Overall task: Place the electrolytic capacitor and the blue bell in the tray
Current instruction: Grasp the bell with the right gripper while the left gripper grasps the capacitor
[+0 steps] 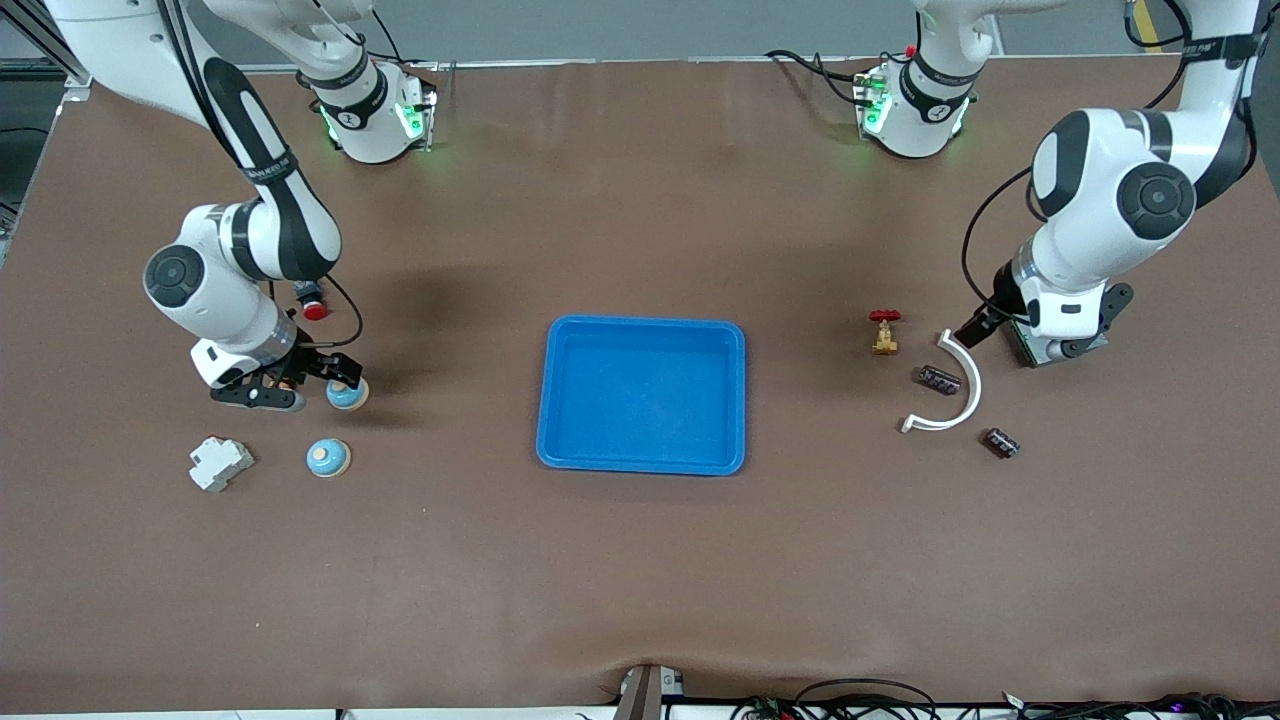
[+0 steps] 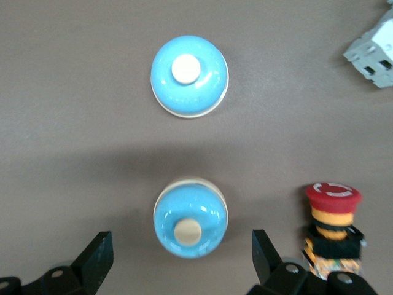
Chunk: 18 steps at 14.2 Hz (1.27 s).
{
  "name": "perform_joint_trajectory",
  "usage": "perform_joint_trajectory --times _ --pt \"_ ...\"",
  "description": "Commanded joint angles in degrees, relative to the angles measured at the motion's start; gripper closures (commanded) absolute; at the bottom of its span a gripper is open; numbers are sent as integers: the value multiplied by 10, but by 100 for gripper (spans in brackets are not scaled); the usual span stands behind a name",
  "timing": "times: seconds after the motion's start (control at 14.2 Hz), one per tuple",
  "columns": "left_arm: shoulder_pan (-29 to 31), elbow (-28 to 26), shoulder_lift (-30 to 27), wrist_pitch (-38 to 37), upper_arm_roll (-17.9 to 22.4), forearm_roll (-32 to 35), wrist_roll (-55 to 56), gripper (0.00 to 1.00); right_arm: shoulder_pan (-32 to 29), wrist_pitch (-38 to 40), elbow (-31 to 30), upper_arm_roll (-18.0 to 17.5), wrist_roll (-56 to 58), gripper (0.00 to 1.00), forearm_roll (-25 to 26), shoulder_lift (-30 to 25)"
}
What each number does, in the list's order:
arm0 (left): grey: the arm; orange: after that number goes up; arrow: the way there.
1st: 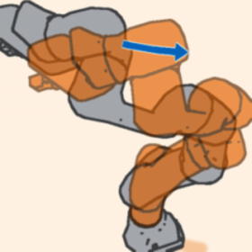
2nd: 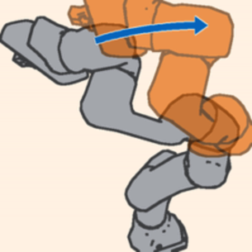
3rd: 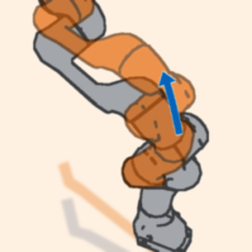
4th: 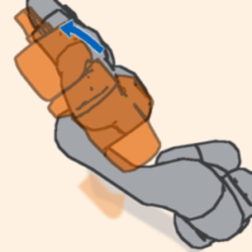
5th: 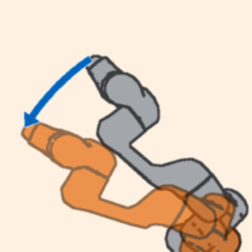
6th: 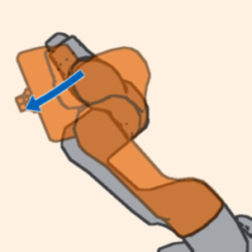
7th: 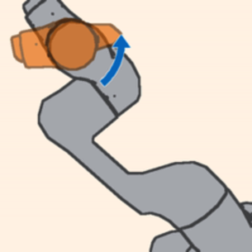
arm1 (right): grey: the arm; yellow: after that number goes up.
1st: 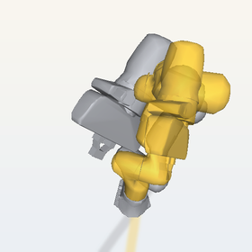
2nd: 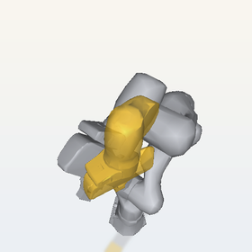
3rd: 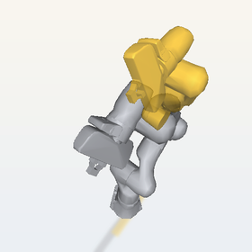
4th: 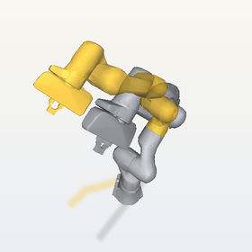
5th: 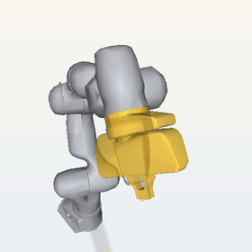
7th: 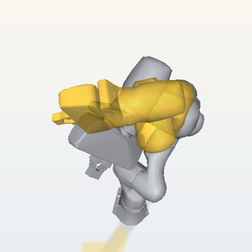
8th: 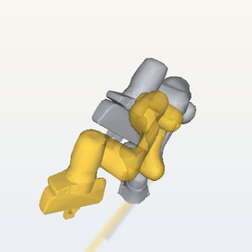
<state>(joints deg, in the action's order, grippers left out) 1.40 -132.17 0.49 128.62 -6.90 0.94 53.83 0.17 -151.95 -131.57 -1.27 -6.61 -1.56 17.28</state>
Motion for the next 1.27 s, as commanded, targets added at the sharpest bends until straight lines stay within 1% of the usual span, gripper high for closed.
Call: perform_joint_trajectory --times 0.0,0.14,0.28,0.42,0.56,0.7,0.78,0.85,0.92,0.99,1.06,1.13,1.2 --pt "1 -29 19 65 -4 -15 58 0 3 -33 5 1 -11 0 2 35" --pt "-2 -28 43 84 -5 -14 96 0 3 -40 6 1 -11 0 2 48" --pt "0 -23 72 109 -4 -9 98 0 3 -44 6 1 -11 0 2 56" --pt "0 14 120 108 -3 -6 98 0 4 -52 6 1 -11 0 2 64" --pt "1 31 151 111 -2 -5 96 0 4 -53 6 1 -11 0 2 66" --pt "2 35 172 124 -2 16 98 7 4 -53 6 1 -11 0 2 66" --pt "4 36 179 131 -1 20 98 16 4 -53 6 1 -10 0 2 66" --pt "3 38 190 138 1 21 98 23 4 -52 7 1 -10 9 3 66" --pt "3 38 195 145 2 21 98 23 4 -53 8 1 -10 26 5 66" --pt "4 38 196 148 3 21 97 23 4 -52 8 1 -10 56 5 66" --pt "4 39 198 149 3 21 97 23 4 -50 9 1 -9 94 5 66" --pt "4 44 203 155 4 21 96 24 4 -49 11 0 -9 100 5 66" --pt "7 53 216 160 4 21 95 24 9 -43 18 0 -9 100 5 66"
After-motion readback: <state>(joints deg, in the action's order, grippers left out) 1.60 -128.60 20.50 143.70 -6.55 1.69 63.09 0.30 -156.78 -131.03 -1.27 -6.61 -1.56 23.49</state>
